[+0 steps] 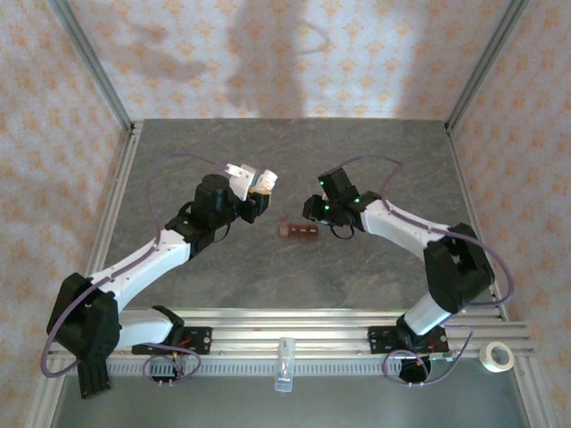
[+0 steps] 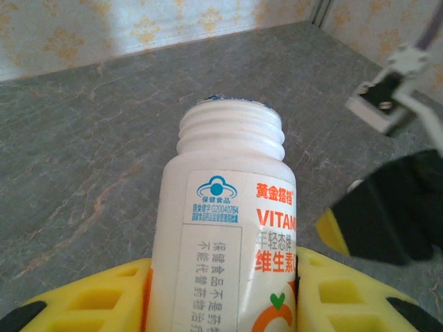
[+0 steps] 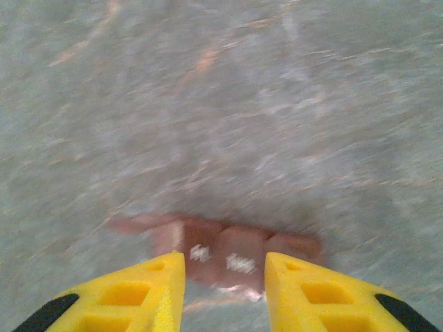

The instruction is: Sort the pills into containers

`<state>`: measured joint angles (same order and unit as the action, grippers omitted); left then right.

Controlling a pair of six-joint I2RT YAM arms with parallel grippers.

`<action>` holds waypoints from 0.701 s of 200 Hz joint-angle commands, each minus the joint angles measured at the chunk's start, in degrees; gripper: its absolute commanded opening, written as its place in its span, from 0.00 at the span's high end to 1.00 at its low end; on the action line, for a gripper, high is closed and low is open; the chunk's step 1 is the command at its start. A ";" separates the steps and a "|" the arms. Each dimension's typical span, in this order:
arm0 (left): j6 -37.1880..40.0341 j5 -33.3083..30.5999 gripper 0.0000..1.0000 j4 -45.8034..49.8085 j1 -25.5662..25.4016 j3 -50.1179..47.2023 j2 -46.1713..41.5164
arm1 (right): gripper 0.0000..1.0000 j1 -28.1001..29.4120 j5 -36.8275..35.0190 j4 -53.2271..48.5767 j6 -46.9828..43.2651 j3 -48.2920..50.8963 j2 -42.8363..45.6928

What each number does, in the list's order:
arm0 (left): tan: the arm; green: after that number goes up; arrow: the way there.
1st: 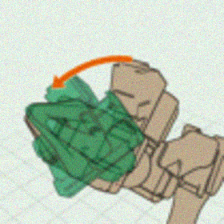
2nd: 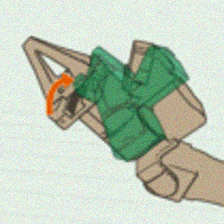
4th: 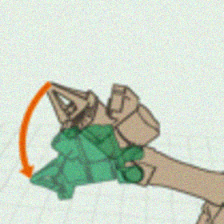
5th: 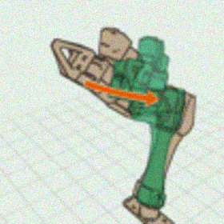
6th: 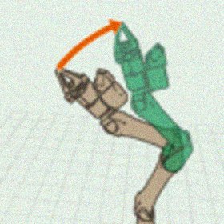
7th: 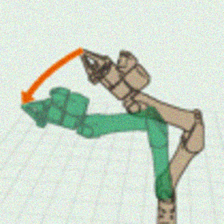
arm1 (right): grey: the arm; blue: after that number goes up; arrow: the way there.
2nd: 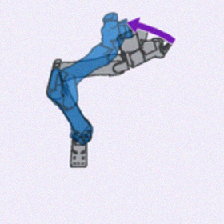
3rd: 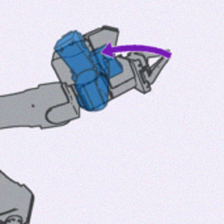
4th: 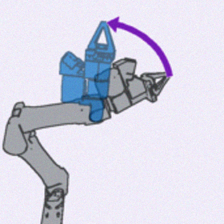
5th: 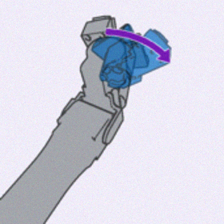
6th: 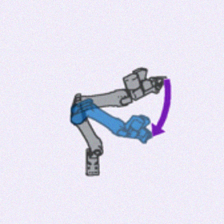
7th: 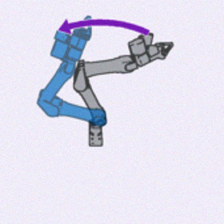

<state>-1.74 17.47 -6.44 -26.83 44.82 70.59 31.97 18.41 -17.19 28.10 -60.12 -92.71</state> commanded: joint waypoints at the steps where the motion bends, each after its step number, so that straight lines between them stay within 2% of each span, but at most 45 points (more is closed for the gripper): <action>1: -1.23 -1.18 1.00 2.62 0.24 -0.01 -2.09 | 0.65 -1.36 0.16 -2.93 -2.76 -4.12 -5.70; 54: -2.35 -0.99 1.00 4.68 -0.35 -2.65 -4.11 | 0.69 -1.81 1.65 -3.42 -3.32 -9.58 -13.78; 140: -3.08 -0.26 1.00 4.48 -0.84 -3.21 -3.53 | 0.72 -1.79 4.54 -1.06 -1.65 -3.28 -10.44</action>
<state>-4.49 17.50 -1.98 -27.07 41.54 67.75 30.17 21.78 -18.65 25.85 -64.66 -106.02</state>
